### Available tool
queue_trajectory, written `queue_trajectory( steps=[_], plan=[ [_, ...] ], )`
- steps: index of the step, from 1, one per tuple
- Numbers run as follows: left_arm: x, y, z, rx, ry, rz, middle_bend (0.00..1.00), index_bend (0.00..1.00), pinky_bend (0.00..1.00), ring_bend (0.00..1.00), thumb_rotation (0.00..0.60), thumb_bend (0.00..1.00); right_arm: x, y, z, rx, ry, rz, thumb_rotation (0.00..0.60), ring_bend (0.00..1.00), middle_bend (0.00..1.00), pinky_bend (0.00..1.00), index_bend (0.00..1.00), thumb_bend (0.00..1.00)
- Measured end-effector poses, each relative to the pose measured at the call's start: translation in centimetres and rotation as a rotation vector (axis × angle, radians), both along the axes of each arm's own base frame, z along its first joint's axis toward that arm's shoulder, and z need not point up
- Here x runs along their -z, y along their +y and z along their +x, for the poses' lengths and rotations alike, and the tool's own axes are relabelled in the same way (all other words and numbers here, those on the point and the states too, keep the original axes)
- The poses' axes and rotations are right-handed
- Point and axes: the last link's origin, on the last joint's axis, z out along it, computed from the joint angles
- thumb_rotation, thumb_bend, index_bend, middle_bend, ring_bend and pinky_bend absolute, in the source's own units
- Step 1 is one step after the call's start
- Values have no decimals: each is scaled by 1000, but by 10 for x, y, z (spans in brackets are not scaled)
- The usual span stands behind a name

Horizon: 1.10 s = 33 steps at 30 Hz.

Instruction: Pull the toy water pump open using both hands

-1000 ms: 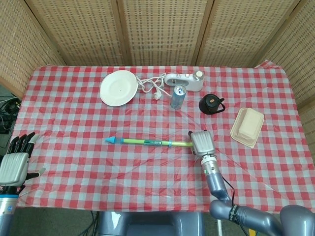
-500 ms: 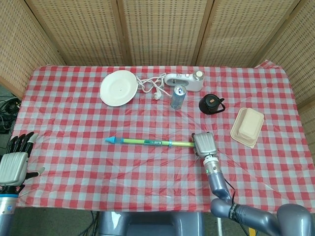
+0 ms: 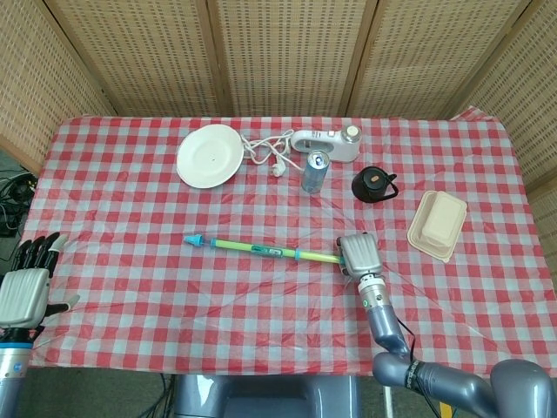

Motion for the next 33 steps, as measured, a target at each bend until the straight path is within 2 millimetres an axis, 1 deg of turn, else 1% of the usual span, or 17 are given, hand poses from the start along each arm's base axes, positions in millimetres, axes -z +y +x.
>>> queue_trajectory(
  steps=[5,9,13,16,21,22,24,25,26,28,29,32,33],
  plan=[
    [-2,5,8,12,-8,0,0,0,0,0,600,82,-10,0,15,-35,-42,1,600,1000,1000,532,823,521],
    [-9,12,18,35,-11,5,0,0,0,0,600,82,-20,-2,31,-70,-81,2,600,1000,1000,531,824,520],
    [-18,26,35,68,-2,0,0,0,0,0,600,83,-34,-6,46,-104,-120,4,600,1000,1000,531,827,521],
    [-21,38,46,86,16,-14,0,0,0,0,600,89,-40,-9,55,-122,-130,3,600,1000,1000,532,830,520],
    [-21,60,67,108,34,-46,0,0,0,0,600,96,-45,-14,61,-127,-132,3,600,1000,1000,531,832,521],
    [-20,67,73,116,41,-54,20,2,16,22,600,98,-46,-15,62,-124,-131,3,600,1000,1000,531,832,521],
    [-20,77,83,126,51,-63,135,32,132,145,600,108,-47,-18,64,-121,-129,3,600,1000,1000,532,833,521],
    [-19,83,89,131,56,-69,250,63,235,259,600,114,-48,-19,65,-120,-128,3,600,1000,1000,532,833,520],
    [-18,88,94,134,58,-73,328,84,300,332,600,117,-49,-20,65,-120,-128,3,600,1000,1000,531,833,521],
    [-16,99,106,149,62,-79,523,137,438,501,600,120,-50,-22,67,-121,-128,2,600,1000,1000,532,834,521],
    [-15,102,110,154,64,-82,601,168,493,565,600,121,-50,-22,68,-120,-128,2,600,1000,1000,531,834,521],
    [-10,114,123,161,51,-104,737,225,591,677,600,122,-50,-25,69,-117,-128,3,600,1000,1000,532,834,521],
    [-9,117,127,161,45,-114,756,233,603,693,600,122,-50,-26,70,-116,-129,4,600,1000,1000,532,834,520]
  ],
)
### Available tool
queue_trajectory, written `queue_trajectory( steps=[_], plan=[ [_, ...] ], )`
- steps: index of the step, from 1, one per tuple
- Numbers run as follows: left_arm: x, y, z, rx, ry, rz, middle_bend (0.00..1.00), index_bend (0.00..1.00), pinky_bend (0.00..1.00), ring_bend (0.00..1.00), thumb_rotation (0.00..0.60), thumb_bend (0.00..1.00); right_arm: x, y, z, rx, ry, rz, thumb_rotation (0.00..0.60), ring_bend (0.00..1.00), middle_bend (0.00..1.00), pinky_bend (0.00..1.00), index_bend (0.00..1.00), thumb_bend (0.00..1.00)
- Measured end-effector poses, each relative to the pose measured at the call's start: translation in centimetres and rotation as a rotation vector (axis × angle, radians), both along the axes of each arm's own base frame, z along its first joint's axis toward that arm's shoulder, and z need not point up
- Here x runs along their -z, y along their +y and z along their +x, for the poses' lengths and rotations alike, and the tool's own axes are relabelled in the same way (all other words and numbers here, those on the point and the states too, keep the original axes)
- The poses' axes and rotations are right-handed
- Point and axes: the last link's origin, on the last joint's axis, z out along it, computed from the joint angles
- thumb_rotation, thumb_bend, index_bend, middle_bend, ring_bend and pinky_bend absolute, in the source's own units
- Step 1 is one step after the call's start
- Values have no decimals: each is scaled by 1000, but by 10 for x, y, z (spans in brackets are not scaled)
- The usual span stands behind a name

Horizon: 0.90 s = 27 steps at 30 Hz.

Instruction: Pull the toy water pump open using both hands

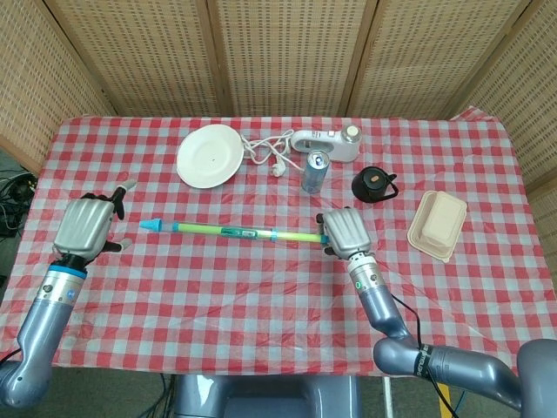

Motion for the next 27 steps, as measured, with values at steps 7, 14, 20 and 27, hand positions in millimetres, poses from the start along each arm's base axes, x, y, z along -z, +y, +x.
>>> queue_trajectory(
  steps=[7,14,20,27],
  plan=[
    [10,18,23,-28,-11,-92,824,313,653,752,600,123,4,-2,4,-2,-2,13,600,1000,1000,532,835,521],
    [22,28,36,-66,-7,-172,826,347,654,753,600,123,6,-2,5,0,-4,20,600,1000,1000,532,836,521],
    [35,32,43,-78,26,-215,826,380,654,753,600,128,4,-3,6,-4,-8,16,600,1000,1000,532,836,520],
    [46,33,51,-73,44,-232,826,396,654,753,600,150,2,-3,10,-15,-9,15,600,1000,1000,532,836,521]
  ],
)
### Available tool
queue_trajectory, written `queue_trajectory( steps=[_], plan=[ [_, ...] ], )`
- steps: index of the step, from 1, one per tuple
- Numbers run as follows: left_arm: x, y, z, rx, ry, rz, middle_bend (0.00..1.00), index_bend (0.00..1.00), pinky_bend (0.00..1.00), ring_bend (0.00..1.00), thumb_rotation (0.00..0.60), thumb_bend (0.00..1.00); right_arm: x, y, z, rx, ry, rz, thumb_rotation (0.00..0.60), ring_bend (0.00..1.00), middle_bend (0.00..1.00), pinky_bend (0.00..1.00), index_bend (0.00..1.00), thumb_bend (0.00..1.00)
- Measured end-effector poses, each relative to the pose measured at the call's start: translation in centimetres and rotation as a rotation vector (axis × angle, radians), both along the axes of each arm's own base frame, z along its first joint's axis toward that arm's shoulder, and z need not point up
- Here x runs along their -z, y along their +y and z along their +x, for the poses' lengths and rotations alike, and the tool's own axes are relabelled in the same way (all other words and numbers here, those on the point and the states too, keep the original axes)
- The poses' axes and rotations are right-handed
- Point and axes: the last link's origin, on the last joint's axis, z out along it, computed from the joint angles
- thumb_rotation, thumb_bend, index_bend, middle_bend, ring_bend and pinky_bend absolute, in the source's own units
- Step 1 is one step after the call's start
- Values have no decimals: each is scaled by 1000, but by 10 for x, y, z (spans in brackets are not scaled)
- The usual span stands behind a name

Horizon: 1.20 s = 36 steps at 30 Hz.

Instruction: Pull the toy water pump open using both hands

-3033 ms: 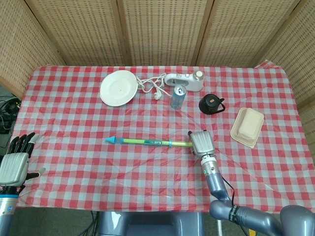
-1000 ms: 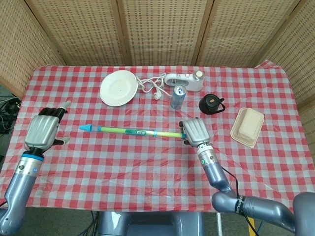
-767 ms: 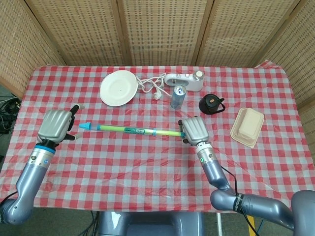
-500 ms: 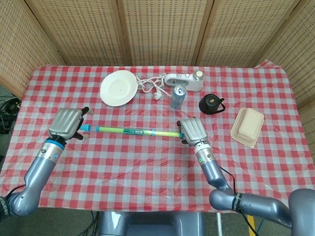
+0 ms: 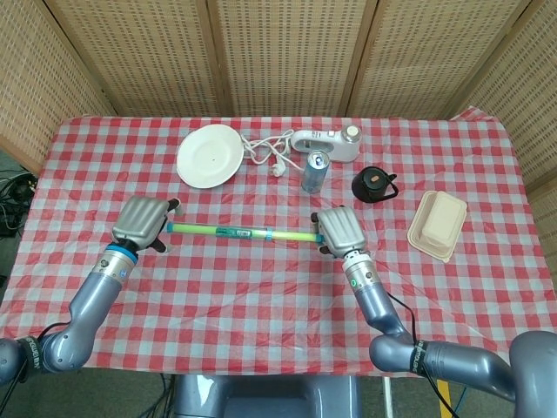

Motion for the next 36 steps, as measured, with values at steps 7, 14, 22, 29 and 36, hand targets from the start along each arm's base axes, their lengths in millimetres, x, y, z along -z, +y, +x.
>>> queue_trajectory(
  steps=[7,14,22,29,36],
  plan=[
    [5,1,4,3,7,3,825,408,654,753,600,190,-3,2,4,-4,-19,5,600,1000,1000,532,836,521],
    [9,2,3,-5,15,17,826,562,654,754,600,377,-4,4,4,-2,-33,11,600,1000,1000,532,837,521],
    [12,2,4,-10,7,48,826,665,654,754,600,413,-5,3,-1,7,-31,11,600,1000,1000,534,837,521],
    [12,-1,-1,-19,17,52,826,666,654,754,600,413,-9,0,-6,16,-25,-2,600,1000,1000,535,837,520],
    [9,-10,-13,-34,16,60,826,667,654,754,600,414,-14,-5,-12,24,-20,-24,600,1000,1000,535,837,520]
  ],
)
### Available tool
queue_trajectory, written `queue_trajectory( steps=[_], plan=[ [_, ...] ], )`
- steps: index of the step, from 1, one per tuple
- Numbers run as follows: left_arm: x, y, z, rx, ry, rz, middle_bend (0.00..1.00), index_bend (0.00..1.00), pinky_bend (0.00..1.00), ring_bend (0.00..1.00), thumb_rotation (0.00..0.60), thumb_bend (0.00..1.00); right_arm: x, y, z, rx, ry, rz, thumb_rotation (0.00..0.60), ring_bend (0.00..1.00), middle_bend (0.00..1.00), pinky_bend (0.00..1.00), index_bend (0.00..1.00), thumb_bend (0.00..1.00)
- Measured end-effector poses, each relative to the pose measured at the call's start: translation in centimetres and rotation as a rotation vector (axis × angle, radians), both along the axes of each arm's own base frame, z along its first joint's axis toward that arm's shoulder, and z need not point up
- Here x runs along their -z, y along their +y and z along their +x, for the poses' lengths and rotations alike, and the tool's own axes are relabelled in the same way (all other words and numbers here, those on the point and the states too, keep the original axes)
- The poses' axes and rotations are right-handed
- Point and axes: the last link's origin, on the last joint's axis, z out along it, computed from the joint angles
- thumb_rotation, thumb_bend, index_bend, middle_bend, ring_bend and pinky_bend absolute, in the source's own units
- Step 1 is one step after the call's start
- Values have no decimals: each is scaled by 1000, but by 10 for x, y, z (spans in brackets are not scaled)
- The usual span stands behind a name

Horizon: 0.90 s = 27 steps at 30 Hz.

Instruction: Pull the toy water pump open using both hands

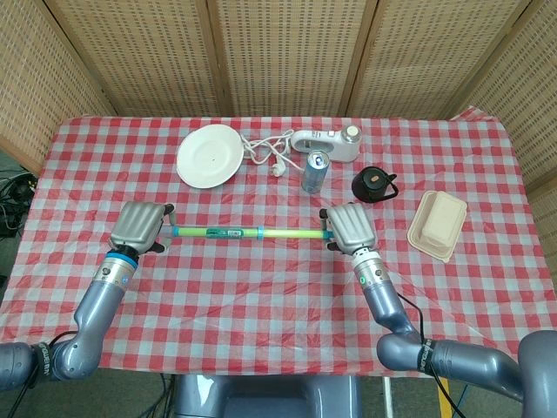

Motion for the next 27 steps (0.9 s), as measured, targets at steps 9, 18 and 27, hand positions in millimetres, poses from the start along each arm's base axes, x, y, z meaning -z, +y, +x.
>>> queue_trajectory(
  steps=[9,18,27],
  plan=[
    [-8,-6,-30,-53,2,23,826,672,654,754,600,415,-11,-5,-11,20,23,-35,600,1000,1000,534,837,520],
    [-17,-10,-54,-84,15,38,826,671,654,754,600,415,-20,-8,-19,44,37,-58,600,1000,1000,535,837,520],
    [-25,-16,-68,-95,23,47,826,671,654,754,600,415,-28,-9,-23,59,45,-77,600,1000,1000,535,837,520]
  ],
)
